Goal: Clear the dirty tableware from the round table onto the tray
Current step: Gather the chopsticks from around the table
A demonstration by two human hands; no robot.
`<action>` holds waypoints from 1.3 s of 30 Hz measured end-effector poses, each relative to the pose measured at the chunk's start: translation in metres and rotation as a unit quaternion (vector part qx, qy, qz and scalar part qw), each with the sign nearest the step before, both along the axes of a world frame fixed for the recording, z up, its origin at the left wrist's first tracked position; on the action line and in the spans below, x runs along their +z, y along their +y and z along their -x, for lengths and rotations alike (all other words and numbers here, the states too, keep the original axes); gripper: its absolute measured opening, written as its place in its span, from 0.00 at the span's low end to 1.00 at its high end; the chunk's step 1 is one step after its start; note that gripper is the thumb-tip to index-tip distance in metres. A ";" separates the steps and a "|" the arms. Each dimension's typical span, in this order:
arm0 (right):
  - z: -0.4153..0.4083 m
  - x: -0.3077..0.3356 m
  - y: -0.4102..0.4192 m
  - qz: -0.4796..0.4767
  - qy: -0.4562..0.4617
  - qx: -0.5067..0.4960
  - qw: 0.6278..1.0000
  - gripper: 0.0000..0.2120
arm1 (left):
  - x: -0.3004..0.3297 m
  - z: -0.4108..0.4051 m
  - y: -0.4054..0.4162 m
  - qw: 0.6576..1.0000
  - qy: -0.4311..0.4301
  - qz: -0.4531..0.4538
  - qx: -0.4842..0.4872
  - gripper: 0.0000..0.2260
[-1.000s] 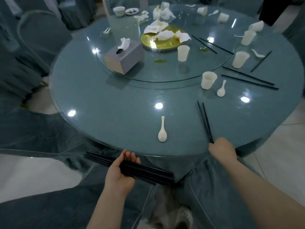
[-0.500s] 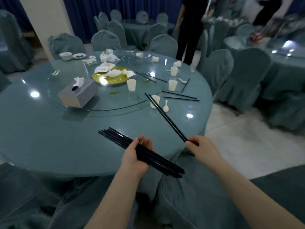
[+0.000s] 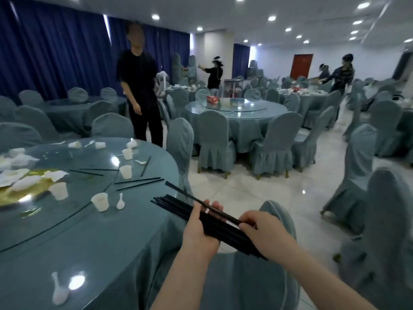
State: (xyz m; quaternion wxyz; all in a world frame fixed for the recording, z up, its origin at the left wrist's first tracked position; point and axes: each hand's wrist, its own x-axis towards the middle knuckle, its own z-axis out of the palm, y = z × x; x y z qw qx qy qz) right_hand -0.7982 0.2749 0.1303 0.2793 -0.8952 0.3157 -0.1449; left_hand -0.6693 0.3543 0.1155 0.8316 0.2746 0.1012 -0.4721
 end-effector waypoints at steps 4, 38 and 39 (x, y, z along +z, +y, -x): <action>0.084 0.004 -0.055 0.020 0.007 -0.043 0.999 0.06 | 0.005 0.076 -0.074 0.999 0.002 -0.010 -0.053 0.11; 0.141 -0.037 -0.522 -0.106 0.098 0.011 0.989 0.15 | -0.043 0.094 -0.461 0.999 -0.016 -0.009 -0.034 0.21; 0.128 -0.040 -0.529 -0.181 0.028 -0.011 0.983 0.13 | -0.044 0.082 -0.465 1.000 -0.010 -0.004 -0.018 0.21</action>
